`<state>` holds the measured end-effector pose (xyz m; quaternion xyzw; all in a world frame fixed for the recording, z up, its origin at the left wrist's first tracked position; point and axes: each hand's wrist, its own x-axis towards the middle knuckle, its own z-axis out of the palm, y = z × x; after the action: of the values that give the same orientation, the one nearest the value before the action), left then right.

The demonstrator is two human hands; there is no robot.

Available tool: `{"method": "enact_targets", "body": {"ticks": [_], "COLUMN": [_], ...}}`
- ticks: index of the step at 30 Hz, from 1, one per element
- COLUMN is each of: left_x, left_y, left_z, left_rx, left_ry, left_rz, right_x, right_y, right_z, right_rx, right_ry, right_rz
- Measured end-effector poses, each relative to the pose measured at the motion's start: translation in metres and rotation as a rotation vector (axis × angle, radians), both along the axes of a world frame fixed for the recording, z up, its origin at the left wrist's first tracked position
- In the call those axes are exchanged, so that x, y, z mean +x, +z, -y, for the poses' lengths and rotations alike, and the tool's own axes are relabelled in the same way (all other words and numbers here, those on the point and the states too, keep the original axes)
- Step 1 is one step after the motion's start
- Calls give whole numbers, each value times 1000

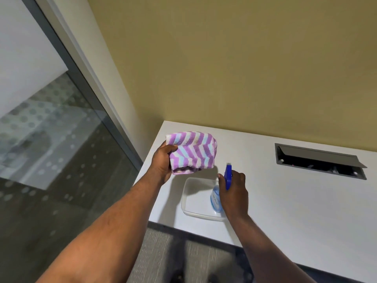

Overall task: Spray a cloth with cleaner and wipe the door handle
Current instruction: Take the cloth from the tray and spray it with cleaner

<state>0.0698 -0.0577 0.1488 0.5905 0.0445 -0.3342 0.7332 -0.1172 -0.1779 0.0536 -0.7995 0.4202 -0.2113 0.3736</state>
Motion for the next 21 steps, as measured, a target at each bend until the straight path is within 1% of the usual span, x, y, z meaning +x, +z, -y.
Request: {"method": "enact_targets", "body": {"ticks": [4,7,12,16,18,21], "left_x": [-5,-8,-17,-27,-32,-39], "left_y": [-5,-1,14,31,41,52], "left_z": [2,2,2,1,0,-3], "left_rx": [24,34,34,28,19,6], "left_ry": [6,4,3,9,19,30], "left_rz": [-3,5,15,33,47,71], "right_x": [-2,-8,-13,-18,-21,-21], "right_y": [-1,-2,5,13,20,45], "right_z": [-4,-5,-6,-5,-2,2], "right_rx": [-73,-71,-84,-112,-188,-226], "right_ry": [-19,-34,-1,-19,-35,17], "right_rz": [-48,-71,-100,-111,-93,64]}}
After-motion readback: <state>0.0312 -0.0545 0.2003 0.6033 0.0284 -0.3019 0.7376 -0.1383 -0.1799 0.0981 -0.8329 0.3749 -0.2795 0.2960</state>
